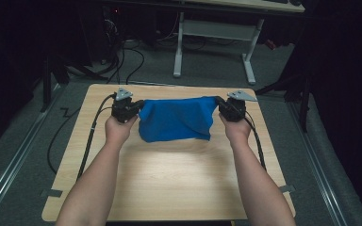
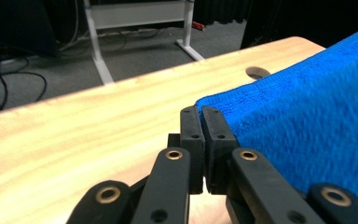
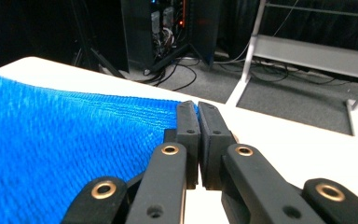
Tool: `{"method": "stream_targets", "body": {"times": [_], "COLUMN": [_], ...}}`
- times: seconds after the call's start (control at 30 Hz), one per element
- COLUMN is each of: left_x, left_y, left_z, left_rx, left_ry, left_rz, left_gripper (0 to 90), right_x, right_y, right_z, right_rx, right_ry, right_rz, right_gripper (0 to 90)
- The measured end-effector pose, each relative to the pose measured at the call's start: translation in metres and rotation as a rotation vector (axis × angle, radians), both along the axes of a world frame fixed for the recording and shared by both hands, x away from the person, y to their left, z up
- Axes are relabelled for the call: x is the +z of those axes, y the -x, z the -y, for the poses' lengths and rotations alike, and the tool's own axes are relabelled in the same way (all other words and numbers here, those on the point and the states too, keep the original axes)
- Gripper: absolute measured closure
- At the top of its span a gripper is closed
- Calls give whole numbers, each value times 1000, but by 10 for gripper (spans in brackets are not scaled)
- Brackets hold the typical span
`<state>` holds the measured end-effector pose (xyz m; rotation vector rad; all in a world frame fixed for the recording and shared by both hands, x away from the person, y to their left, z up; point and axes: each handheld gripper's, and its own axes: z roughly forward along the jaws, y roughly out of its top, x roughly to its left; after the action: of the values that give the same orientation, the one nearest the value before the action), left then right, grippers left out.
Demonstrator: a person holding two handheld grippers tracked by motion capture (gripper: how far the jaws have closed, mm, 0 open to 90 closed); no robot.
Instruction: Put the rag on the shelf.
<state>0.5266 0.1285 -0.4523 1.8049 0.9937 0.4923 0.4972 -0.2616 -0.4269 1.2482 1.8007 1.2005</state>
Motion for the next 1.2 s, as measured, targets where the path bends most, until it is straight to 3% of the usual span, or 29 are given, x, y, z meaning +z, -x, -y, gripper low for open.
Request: {"method": "stream_targets", "body": {"times": [0.07,0.17,0.37,0.73,1.2], "left_x": [-6,-13,-30,-55,-68], "left_y": [2,6,8,10,10], "left_z": [0,0,3,9,14], "left_rx": [-8,-18,-39,-49,-66], "left_ry": [12,49,67,91,82], "left_rz": [-27,-31,-67,-122,-168], "left_gripper": [883,883,882,880,868], "right_x": [-5,-14,-33,-60,-79], "right_y": [3,6,11,20,24], "right_z": [0,-2,-7,-10,-8], "right_rx": [4,12,29,39,30], "right_ry": [1,9,27,34,33], "right_rz": [-9,-23,-60,-93,-128], "right_gripper": [890,890,890,889,884]}}
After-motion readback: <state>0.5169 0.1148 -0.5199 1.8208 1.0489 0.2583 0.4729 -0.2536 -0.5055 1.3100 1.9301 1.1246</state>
